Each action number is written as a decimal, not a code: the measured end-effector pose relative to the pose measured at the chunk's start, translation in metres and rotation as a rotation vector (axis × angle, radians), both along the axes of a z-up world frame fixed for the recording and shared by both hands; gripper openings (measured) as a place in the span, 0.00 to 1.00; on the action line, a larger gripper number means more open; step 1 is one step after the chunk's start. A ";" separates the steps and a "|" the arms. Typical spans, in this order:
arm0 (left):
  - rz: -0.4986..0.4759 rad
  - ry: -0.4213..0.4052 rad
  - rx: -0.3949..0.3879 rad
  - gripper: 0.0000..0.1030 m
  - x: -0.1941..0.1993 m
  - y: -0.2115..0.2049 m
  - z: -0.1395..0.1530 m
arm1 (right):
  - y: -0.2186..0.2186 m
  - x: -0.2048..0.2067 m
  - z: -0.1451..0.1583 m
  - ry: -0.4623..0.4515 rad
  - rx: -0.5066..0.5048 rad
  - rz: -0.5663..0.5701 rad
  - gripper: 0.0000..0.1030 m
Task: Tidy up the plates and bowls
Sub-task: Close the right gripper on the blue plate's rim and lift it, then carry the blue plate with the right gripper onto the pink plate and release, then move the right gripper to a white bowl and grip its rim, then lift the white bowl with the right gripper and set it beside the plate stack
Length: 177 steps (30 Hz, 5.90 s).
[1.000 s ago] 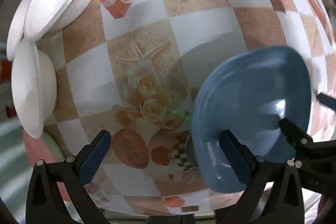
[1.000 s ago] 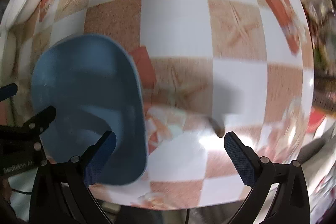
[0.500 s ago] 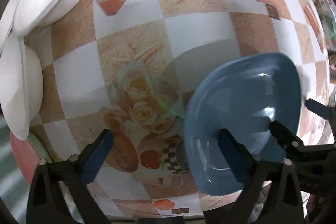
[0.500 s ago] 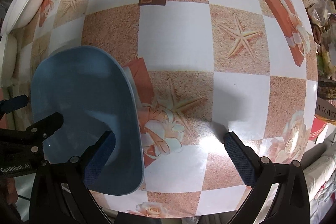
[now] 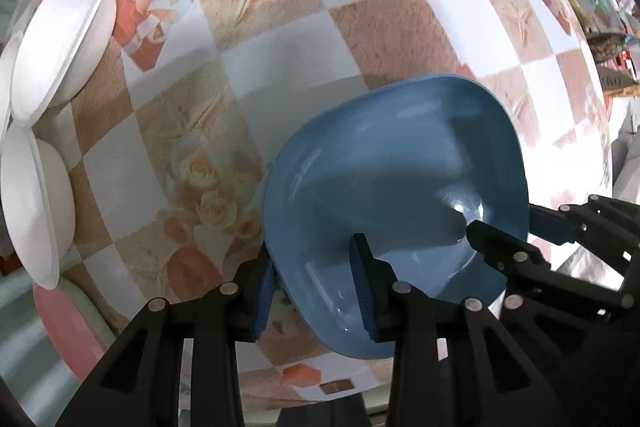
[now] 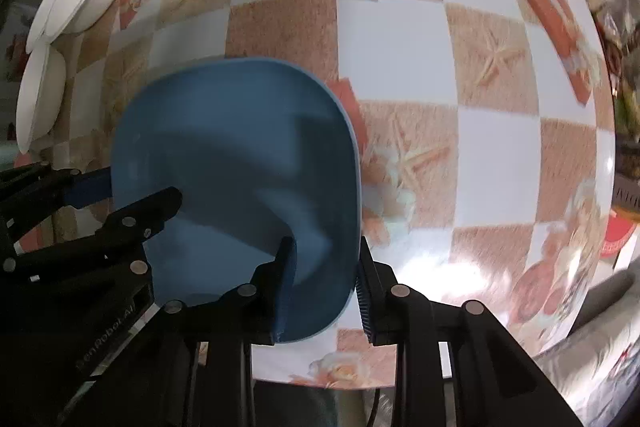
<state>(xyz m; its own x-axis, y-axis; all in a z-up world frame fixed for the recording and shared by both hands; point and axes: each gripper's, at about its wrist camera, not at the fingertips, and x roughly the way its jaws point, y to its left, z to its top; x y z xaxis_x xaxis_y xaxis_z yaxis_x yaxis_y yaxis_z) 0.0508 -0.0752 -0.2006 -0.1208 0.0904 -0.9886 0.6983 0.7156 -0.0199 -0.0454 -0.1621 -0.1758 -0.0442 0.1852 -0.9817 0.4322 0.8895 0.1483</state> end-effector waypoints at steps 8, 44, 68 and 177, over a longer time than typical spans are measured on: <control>0.001 0.020 0.022 0.38 -0.009 0.039 -0.003 | 0.030 -0.011 -0.005 0.050 0.118 -0.038 0.30; 0.118 -0.067 -0.141 0.38 -0.008 0.160 0.106 | 0.080 0.061 0.078 -0.024 0.092 0.076 0.30; 0.369 -0.139 -0.077 0.38 0.047 0.289 0.117 | 0.210 0.122 0.072 -0.013 0.174 0.373 0.30; 0.103 0.006 -0.053 0.77 0.015 0.119 0.080 | -0.044 0.062 -0.002 0.013 0.103 -0.247 0.89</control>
